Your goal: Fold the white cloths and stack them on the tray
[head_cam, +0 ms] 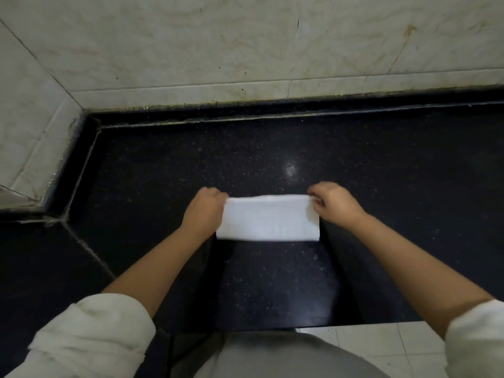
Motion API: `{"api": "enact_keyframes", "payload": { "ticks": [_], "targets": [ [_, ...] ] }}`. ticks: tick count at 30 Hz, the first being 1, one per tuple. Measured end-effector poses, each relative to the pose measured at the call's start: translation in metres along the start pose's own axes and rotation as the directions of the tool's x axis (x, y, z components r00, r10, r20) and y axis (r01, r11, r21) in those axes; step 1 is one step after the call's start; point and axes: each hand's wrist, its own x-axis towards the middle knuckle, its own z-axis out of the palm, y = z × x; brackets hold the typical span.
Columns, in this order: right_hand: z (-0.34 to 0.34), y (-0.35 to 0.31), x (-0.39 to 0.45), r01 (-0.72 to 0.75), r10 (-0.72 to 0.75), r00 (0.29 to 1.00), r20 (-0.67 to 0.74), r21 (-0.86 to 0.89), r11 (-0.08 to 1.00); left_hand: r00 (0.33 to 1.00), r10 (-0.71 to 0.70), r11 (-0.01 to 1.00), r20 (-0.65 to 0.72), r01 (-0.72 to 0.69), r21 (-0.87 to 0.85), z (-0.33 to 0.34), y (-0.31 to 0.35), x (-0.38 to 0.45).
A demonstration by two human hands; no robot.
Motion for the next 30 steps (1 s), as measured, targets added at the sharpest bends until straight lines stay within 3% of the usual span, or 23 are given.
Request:
{"api": "enact_keyframes", "payload": {
  "ticks": [3,6,9,11,13,17,21,26,30],
  "targets": [
    [-0.018,0.001,0.001,0.117,-0.119,0.939,-0.322,-0.025,0.993,0.958,0.065,0.995,-0.278,-0.082,-0.050,-0.023,-0.004,0.002],
    [-0.008,0.004,-0.012,0.125,-0.122,0.904,-0.410,-0.019,0.992,0.952,0.176,0.981,-0.251,-0.191,-0.038,-0.019,-0.006,-0.008],
    [0.029,0.006,-0.037,0.056,-0.071,0.946,-0.317,-0.057,0.997,0.969,0.230,0.972,-0.093,-0.233,-0.022,0.012,-0.006,-0.026],
    [0.054,0.006,-0.057,-0.031,0.016,0.985,-0.170,-0.091,0.995,0.953,0.191,0.979,0.234,-0.202,0.027,0.028,-0.003,-0.037],
    [0.072,0.004,-0.073,-0.100,0.094,0.993,-0.077,-0.069,0.993,0.887,0.114,0.988,0.447,-0.147,0.038,0.037,-0.002,-0.045],
    [0.065,-0.005,-0.071,-0.269,0.269,0.956,-0.114,0.016,0.963,0.930,0.059,0.995,0.362,-0.085,0.058,0.031,0.005,-0.034],
    [0.055,-0.013,-0.054,-0.594,0.594,0.804,0.003,0.017,0.804,0.970,-0.103,0.995,0.220,0.102,0.016,0.036,0.015,-0.018],
    [0.058,-0.022,-0.041,-0.693,0.694,0.707,0.133,-0.064,0.718,0.926,-0.226,0.974,0.303,0.225,0.037,0.057,0.024,-0.010],
    [0.058,-0.028,-0.034,-0.755,0.739,0.638,0.216,-0.010,0.655,0.876,-0.249,0.968,0.412,0.221,0.114,0.072,0.019,-0.018]
  ]
}}
